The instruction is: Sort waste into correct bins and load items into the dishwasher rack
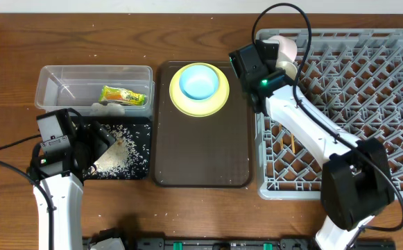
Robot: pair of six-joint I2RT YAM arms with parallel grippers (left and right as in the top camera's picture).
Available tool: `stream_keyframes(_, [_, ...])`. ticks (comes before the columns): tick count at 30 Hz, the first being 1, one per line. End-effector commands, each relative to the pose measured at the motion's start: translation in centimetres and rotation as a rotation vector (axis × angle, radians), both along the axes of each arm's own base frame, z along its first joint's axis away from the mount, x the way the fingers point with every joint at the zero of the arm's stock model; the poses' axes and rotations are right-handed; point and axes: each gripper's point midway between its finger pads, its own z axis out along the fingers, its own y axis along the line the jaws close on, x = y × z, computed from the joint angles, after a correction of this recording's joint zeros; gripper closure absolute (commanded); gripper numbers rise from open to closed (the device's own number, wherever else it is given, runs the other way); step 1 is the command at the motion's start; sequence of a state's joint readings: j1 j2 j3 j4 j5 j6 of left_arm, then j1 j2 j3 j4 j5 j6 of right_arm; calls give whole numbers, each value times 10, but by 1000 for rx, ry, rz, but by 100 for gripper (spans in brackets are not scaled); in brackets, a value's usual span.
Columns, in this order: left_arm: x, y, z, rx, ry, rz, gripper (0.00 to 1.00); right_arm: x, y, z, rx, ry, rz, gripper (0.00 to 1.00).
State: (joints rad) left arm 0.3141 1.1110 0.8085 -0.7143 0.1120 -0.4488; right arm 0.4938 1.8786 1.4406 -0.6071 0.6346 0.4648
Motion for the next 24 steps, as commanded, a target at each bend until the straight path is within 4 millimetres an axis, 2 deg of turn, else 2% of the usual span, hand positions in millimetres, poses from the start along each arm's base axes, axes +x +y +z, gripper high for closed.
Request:
stream_keyframes(1, [1, 5, 4, 14, -5, 16, 5, -5, -11, 29, -10, -53, -22, 87])
stream_keyframes(7, [1, 5, 4, 14, -5, 16, 5, -7, -4, 23, 59, -11, 13, 87])
stream_keyframes(12, [1, 5, 4, 14, -5, 16, 5, -5, -13, 22, 70, -8, -8, 87])
stream_keyframes(21, [1, 5, 4, 14, -5, 16, 5, 3, -15, 15, 168, 4, 4, 78])
stream_keyframes(24, [1, 5, 4, 14, -5, 16, 4, 6, -17, 9, 200, 4, 6, 80])
